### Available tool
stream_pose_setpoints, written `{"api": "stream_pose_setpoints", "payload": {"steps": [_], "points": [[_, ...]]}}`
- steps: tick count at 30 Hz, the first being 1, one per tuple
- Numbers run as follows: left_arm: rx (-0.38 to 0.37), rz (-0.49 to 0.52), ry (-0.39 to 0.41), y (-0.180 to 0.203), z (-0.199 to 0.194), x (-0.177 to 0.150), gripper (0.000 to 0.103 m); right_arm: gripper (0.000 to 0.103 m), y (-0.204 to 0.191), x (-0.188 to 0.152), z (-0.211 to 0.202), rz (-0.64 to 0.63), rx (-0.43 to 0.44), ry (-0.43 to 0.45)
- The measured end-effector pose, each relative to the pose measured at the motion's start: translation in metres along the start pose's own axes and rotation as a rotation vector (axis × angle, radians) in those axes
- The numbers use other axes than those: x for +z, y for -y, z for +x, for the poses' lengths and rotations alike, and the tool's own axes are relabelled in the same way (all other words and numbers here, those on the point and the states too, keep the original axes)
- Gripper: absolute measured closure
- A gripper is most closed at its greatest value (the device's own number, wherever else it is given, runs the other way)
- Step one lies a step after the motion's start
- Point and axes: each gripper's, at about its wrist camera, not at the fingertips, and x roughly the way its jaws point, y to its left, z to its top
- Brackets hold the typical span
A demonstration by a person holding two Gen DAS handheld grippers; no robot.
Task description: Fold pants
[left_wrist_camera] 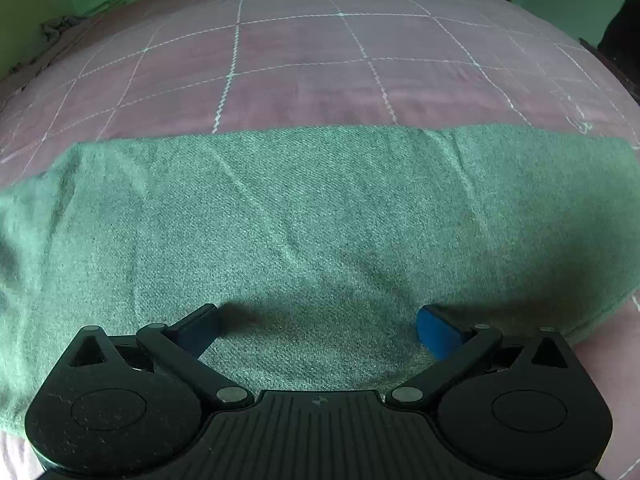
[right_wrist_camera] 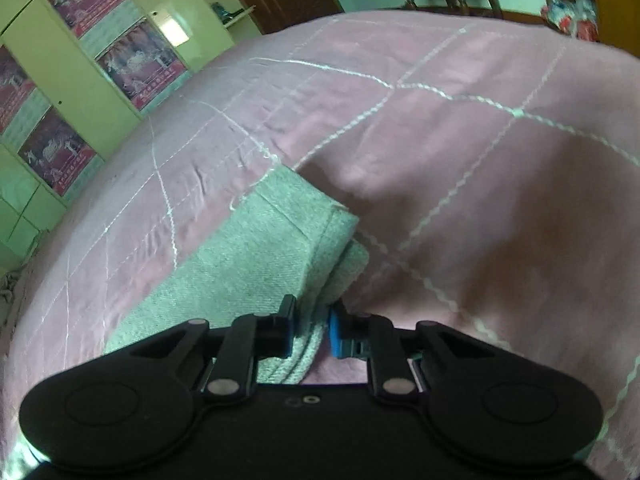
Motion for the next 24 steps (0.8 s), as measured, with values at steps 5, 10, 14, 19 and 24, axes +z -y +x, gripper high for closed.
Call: {"api": "stream_pose_setpoints", "payload": {"steps": [5,10,14,19,24], "points": [[0.012,-0.040,0.038,-0.009,-0.009,0.001,0.000,0.078,0.004,0.002,0.004,0.036,0.007,-0.010],[0.012,-0.007,0.023,-0.010,0.004,-0.001,0.000,0.084,-0.001,0.001,0.008,-0.004,-0.016,-0.016],[0.004,-0.020,0.004,-0.013,0.001,0.003,0.000,0.088,-0.006,0.000,0.005,-0.010,-0.031,-0.007],[0.028,-0.017,0.024,-0.022,0.005,0.001,0.000,0.089,-0.013,-0.002,0.006,-0.055,-0.058,-0.003],[0.020,-0.035,0.011,-0.024,0.004,0.005,0.000,0.091,-0.026,0.000,-0.004,-0.087,-0.062,0.026]]}}
